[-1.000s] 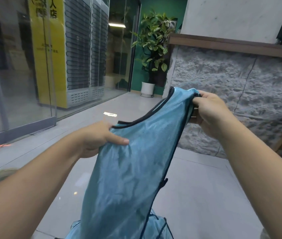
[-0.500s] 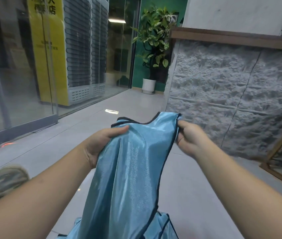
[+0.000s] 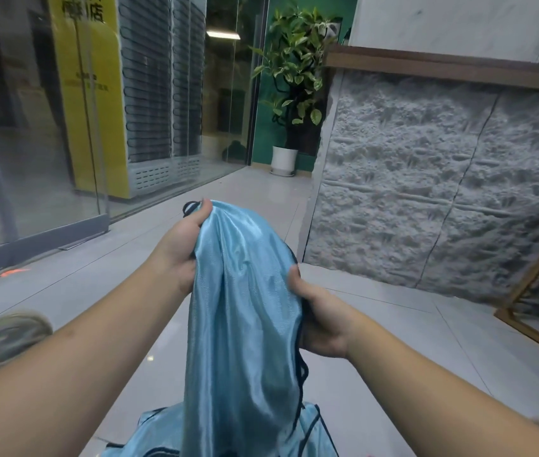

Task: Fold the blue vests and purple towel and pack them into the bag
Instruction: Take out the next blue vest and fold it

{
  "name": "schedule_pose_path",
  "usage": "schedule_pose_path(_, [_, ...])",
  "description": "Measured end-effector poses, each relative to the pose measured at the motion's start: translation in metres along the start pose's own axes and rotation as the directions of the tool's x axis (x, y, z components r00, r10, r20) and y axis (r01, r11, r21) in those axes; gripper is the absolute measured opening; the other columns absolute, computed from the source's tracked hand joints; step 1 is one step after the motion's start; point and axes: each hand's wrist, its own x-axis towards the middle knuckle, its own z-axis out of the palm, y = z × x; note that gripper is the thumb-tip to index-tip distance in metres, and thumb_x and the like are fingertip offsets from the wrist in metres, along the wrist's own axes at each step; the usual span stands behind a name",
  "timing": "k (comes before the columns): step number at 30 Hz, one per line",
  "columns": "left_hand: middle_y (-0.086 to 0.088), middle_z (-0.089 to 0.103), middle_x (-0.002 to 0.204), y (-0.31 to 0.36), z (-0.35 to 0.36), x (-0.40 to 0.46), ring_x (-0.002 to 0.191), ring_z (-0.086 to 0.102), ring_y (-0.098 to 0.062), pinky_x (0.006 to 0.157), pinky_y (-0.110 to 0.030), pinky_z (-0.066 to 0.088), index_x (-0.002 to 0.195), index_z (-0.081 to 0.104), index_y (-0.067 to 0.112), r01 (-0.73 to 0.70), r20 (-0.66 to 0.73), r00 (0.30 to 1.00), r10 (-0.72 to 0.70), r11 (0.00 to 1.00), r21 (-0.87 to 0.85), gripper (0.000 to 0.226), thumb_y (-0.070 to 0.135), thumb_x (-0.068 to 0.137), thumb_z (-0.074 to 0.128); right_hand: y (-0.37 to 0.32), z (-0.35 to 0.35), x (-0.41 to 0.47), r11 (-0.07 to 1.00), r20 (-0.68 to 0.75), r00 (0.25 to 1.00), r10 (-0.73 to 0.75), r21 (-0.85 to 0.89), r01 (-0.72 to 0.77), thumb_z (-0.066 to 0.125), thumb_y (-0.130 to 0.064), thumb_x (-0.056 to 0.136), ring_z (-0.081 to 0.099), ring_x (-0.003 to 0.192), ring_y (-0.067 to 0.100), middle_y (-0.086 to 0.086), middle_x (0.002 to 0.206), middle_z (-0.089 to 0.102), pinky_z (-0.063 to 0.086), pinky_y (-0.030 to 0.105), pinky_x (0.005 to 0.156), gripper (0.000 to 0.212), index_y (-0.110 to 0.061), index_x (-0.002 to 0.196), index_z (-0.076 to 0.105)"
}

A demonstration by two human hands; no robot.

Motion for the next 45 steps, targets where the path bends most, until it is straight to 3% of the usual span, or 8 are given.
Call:
schedule_pose_path(5, [-0.021, 0.074, 0.117, 0.008, -0.001, 0.001, 0.102, 0.075, -0.036, 0.092, -0.050, 0.055, 0.126, 0.066, 0.000, -0.020, -0.014, 1.000, 0.020, 1.000, 0.007, 0.064, 0.057, 0.103, 0.050, -0.003, -0.002, 0.000, 0.986, -0.043, 0.994, -0.098, -0.141, 0.091, 0.078, -0.012, 0.088, 0.071, 0.111, 0.032, 0.018, 0.128, 0.072, 0.057, 0.043, 0.102, 0.042, -0.002, 0.128, 0.069])
schedule_pose_path(10, [-0.013, 0.075, 0.091, 0.009, -0.018, 0.006, 0.081, 0.077, -0.031, 0.082, -0.046, 0.055, 0.105, 0.075, 0.005, -0.020, -0.083, 0.996, 0.022, 0.999, 0.025, 0.057, 0.055, 0.104, 0.049, -0.028, -0.001, -0.008, 0.975, -0.110, 0.971, -0.213, -0.085, 0.204, 0.071, -0.013, 0.092, 0.073, 0.104, 0.029, 0.017, 0.124, 0.074, 0.061, 0.038, 0.090, 0.036, -0.001, 0.126, 0.070])
schedule_pose_path(14, [-0.015, 0.073, 0.119, -0.001, -0.027, 0.000, 0.107, 0.071, -0.034, 0.099, -0.049, 0.051, 0.118, 0.077, 0.014, 0.051, 0.098, 0.993, -0.071, 0.981, 0.187, 0.068, 0.072, 0.092, 0.051, -0.039, -0.004, -0.009, 0.962, -0.174, 0.946, -0.273, -0.046, 0.269, 0.069, -0.013, 0.095, 0.076, 0.095, 0.028, 0.019, 0.115, 0.076, 0.063, 0.039, 0.083, 0.027, 0.000, 0.119, 0.071])
schedule_pose_path(18, [-0.020, 0.070, 0.128, -0.006, -0.029, 0.001, 0.112, 0.070, -0.034, 0.097, -0.046, 0.057, 0.132, 0.067, 0.004, 0.071, 0.186, 0.968, -0.166, 0.898, 0.433, 0.056, 0.010, 0.078, 0.077, -0.048, -0.005, -0.009, 0.974, -0.234, 0.946, -0.226, -0.042, 0.223, 0.065, -0.007, 0.098, 0.077, 0.092, 0.033, 0.024, 0.113, 0.076, 0.064, 0.041, 0.079, 0.025, 0.005, 0.120, 0.070])
schedule_pose_path(28, [-0.006, 0.061, 0.137, -0.006, -0.022, 0.014, 0.093, 0.077, -0.035, 0.081, -0.048, 0.062, 0.163, 0.020, 0.032, 0.031, -0.181, 0.981, 0.064, 0.878, 0.478, 0.099, 0.005, 0.088, 0.079, -0.054, 0.005, -0.010, 0.951, -0.387, 0.887, -0.251, 0.071, 0.300, 0.065, 0.004, 0.094, 0.077, 0.088, 0.034, 0.028, 0.122, 0.072, 0.065, 0.041, 0.067, 0.038, 0.009, 0.131, 0.062])
schedule_pose_path(32, [-0.013, 0.078, 0.113, 0.000, -0.021, 0.012, 0.104, 0.075, -0.029, 0.089, -0.040, 0.060, 0.129, 0.070, 0.012, 0.011, -0.084, 0.996, 0.043, 0.831, 0.556, 0.029, 0.015, 0.101, 0.066, -0.055, 0.005, -0.007, 0.910, -0.430, 0.834, -0.346, 0.061, 0.410, 0.064, 0.006, 0.097, 0.078, 0.094, 0.030, 0.011, 0.133, 0.065, 0.064, 0.045, 0.074, 0.069, -0.028, 0.154, 0.045])
schedule_pose_path(37, [-0.023, 0.074, 0.118, 0.007, -0.019, 0.002, 0.106, 0.073, -0.032, 0.094, -0.039, 0.059, 0.121, 0.069, -0.002, -0.019, 0.100, 0.994, -0.043, 0.840, 0.543, 0.038, -0.005, 0.082, 0.072, -0.062, 0.008, -0.011, 0.945, -0.465, 0.831, -0.306, -0.041, 0.324, 0.058, 0.003, 0.101, 0.074, 0.072, 0.025, 0.017, 0.099, 0.075, 0.062, 0.034, 0.058, 0.019, -0.006, 0.111, 0.072])
schedule_pose_path(45, [-0.020, 0.078, 0.091, 0.011, -0.011, -0.005, 0.090, 0.075, -0.036, 0.084, -0.039, 0.058, 0.086, 0.082, 0.010, -0.048, 0.017, 0.997, 0.079, 0.413, 0.910, 0.011, -0.001, 0.081, 0.082, -0.075, 0.003, -0.025, 0.965, -0.299, 0.917, -0.263, -0.060, 0.257, 0.061, 0.027, 0.082, 0.078, 0.095, 0.030, 0.016, 0.136, 0.059, 0.065, 0.038, 0.073, 0.090, -0.019, 0.157, 0.040])
